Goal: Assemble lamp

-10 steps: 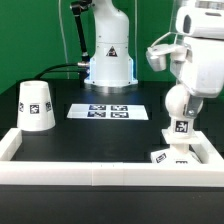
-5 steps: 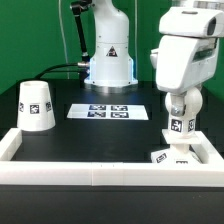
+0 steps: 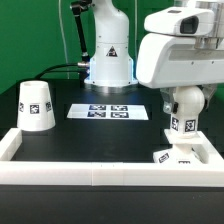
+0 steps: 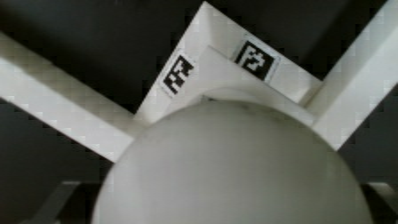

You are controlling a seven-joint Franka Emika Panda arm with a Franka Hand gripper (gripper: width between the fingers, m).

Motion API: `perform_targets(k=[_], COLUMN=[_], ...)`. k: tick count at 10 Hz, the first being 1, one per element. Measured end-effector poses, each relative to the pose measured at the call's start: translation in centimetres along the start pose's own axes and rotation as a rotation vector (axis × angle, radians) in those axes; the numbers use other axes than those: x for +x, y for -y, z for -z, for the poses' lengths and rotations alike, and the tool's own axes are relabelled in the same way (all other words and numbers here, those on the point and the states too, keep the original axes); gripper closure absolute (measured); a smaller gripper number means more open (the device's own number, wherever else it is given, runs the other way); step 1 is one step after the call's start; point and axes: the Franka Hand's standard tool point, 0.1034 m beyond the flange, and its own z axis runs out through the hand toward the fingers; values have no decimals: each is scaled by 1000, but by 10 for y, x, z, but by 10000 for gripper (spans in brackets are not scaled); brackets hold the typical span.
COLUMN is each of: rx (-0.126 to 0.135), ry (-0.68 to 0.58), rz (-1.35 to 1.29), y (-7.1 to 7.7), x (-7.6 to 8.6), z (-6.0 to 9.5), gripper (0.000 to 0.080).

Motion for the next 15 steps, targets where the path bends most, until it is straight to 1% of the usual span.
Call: perform_targets(k=[5, 7, 9, 11, 14, 15], rx=[1, 10, 11, 19, 14, 15], ry=[0, 2, 34, 53, 63, 63], rz=[-291, -498, -704, -857, -971, -955], y=[1, 0, -2, -3, -3, -3], x=[0, -1, -7, -10, -12, -12], z=[0, 0, -1, -1, 0, -1], gripper=[222, 222, 222, 222, 218, 218])
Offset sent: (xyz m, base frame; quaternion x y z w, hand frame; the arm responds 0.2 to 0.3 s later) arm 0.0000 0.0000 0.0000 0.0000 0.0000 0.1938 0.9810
